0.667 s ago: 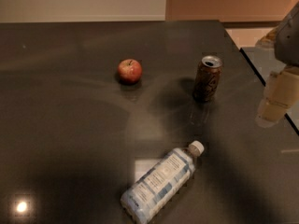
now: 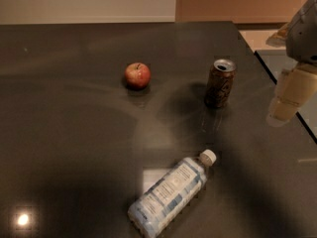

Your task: Move orange can near apple

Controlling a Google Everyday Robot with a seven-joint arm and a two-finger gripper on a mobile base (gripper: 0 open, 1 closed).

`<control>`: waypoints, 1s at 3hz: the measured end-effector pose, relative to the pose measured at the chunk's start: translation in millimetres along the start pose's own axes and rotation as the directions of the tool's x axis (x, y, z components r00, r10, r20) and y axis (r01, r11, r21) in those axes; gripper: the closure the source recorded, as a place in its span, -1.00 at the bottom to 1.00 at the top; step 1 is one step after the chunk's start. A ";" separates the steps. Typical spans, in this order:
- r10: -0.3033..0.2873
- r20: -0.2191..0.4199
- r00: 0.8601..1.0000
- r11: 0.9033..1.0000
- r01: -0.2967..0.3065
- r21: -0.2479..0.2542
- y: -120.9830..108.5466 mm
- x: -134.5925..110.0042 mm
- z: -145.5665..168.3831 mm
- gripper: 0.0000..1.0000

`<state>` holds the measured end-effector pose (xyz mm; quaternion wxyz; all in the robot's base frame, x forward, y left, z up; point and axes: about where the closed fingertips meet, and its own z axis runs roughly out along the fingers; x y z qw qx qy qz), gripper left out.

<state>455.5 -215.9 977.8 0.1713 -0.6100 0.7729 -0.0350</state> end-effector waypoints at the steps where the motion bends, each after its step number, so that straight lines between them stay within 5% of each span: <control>1: -0.017 0.032 0.999 1.000 0.017 0.003 -22.8 -5.9 8.1 -1.00; 3: -0.020 0.099 0.995 1.000 0.021 -0.007 -60.1 -17.8 28.4 -1.00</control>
Offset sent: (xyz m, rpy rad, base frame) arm 0.0865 0.0069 -0.0111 0.1174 -0.0129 0.0566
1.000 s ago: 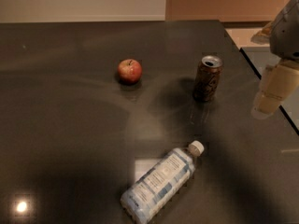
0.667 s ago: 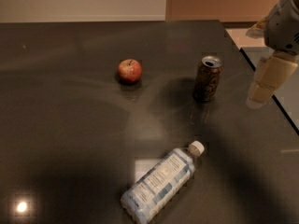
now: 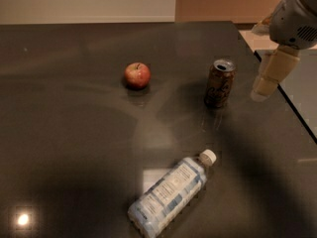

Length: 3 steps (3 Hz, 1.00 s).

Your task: Move orange can near apple

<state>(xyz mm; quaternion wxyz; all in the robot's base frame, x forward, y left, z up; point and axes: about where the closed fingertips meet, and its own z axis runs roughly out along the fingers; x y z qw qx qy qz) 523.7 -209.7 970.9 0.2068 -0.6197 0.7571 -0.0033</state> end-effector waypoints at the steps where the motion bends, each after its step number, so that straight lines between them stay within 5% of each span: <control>1: 0.008 0.044 0.999 0.999 -0.007 -0.037 -23.1 -12.3 26.4 -1.00; 3: 0.052 0.025 0.998 0.995 -0.050 -0.084 -42.1 -8.4 67.7 -1.00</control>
Offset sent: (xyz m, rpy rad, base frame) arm 0.0736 0.0125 -0.0688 0.0475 0.1350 -0.0290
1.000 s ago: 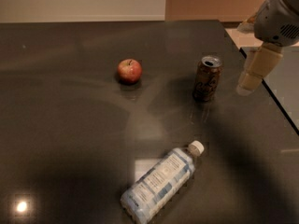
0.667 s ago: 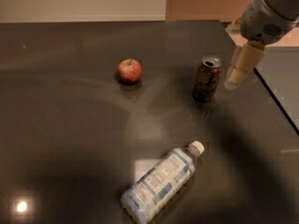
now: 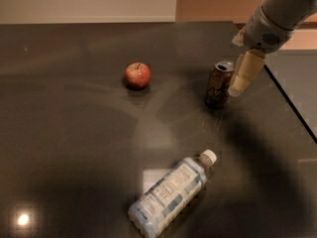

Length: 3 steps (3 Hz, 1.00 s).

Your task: Move orange can near apple

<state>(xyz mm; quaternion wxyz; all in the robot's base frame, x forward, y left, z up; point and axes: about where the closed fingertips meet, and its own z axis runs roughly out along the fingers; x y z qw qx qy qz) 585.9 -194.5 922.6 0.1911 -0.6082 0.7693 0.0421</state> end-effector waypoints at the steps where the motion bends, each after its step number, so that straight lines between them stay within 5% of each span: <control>1: 0.014 -0.015 1.000 1.000 -0.015 -0.020 -5.0 1.7 16.3 -1.00; 2: 0.016 -0.017 1.000 1.000 -0.016 -0.025 -4.6 1.4 19.3 -1.00; 3: 0.012 -0.013 1.000 0.999 -0.012 -0.046 1.3 -3.1 24.4 -0.70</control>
Offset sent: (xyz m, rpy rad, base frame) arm 0.0066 0.0060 -0.0270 -0.0121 0.0629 -0.0085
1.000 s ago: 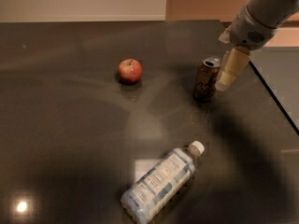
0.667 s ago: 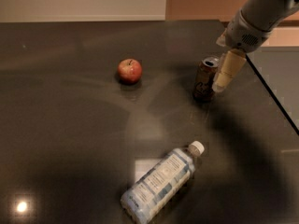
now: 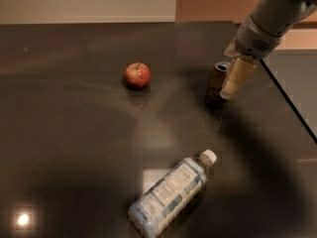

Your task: Move orange can near apple

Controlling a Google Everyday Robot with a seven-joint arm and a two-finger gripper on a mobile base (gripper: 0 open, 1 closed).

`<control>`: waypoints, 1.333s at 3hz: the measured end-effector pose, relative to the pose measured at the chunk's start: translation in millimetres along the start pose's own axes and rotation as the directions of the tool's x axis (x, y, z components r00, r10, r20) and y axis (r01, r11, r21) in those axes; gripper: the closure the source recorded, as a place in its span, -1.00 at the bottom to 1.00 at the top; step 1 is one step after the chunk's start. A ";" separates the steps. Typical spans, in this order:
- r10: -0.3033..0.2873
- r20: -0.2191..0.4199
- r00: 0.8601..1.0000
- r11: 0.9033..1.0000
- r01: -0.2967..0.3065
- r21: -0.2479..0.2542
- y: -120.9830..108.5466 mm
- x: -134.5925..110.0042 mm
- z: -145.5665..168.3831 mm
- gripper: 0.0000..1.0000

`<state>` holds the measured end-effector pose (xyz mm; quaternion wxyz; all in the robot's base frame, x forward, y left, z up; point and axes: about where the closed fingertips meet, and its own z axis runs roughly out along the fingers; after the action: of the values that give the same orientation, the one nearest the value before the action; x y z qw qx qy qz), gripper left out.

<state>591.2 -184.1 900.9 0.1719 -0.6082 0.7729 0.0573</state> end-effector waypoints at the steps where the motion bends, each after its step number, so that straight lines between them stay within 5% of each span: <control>1: 0.005 0.002 1.000 1.000 -0.005 -0.016 4.0 -1.8 2.8 -0.22; 2: 0.011 0.009 1.000 1.000 -0.011 -0.025 6.4 -4.2 3.1 0.25; 4: -0.050 0.056 0.997 0.998 0.051 -0.028 7.3 -57.1 -11.7 1.00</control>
Offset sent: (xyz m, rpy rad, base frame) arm -0.0110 0.0066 0.0016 0.0239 0.0398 -0.0046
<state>593.4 -133.2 930.1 0.1857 -0.6282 0.7512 0.0810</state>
